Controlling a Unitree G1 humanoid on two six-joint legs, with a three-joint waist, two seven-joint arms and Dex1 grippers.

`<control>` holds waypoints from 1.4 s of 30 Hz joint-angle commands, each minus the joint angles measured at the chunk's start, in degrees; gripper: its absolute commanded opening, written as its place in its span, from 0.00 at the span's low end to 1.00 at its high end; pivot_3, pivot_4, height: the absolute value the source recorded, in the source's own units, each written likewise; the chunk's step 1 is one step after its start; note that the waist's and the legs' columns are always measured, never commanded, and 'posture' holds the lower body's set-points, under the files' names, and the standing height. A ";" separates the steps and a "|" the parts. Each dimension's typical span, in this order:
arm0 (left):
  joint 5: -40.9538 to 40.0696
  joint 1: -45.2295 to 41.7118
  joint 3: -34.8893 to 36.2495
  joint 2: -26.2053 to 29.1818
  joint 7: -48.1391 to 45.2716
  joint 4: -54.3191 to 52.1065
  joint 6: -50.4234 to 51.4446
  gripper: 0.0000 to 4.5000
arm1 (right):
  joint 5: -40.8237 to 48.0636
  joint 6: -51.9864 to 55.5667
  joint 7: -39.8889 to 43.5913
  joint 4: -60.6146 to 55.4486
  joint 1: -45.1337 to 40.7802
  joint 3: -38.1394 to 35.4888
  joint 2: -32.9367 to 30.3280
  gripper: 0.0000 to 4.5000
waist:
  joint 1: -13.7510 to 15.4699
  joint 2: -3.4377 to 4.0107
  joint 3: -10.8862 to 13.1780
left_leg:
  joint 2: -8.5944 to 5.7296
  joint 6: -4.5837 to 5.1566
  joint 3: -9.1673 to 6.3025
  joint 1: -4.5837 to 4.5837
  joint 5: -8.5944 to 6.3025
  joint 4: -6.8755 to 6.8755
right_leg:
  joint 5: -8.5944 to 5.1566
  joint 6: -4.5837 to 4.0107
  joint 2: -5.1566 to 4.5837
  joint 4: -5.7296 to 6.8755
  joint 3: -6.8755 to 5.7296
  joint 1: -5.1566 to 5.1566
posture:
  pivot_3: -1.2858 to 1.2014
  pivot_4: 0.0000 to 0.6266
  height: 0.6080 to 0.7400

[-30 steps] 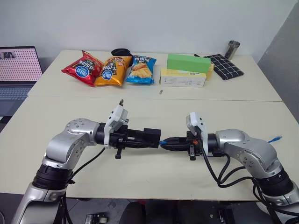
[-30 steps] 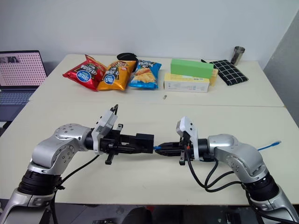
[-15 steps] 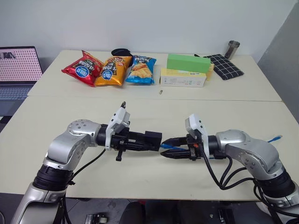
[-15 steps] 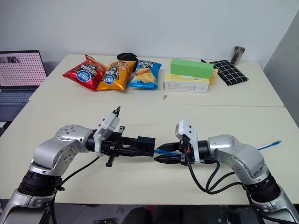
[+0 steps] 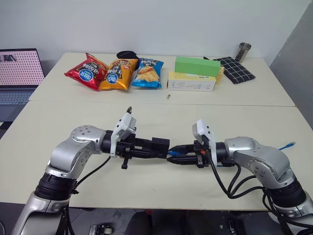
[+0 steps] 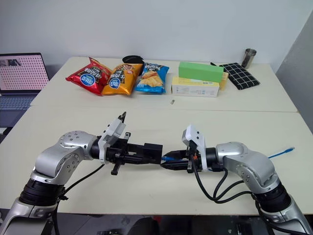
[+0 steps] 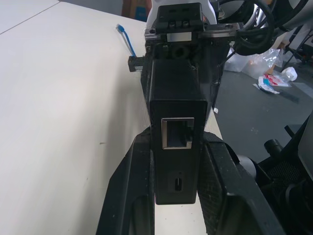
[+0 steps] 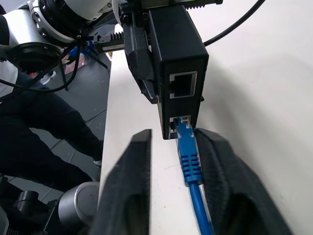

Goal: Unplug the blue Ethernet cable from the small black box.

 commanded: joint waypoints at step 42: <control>8.54 -0.83 5.17 -5.23 14.04 9.62 -11.01 0.17 | -33.59 -32.95 -20.63 44.24 -11.71 -8.41 2.76 0.61 | -0.18 0.05 0.03 | 0.07 -0.04 0.43 -0.05 0.02 -0.09 | 0.00 0.00 0.00 0.12 0.27 -0.30 | 0.52 0.24 1.00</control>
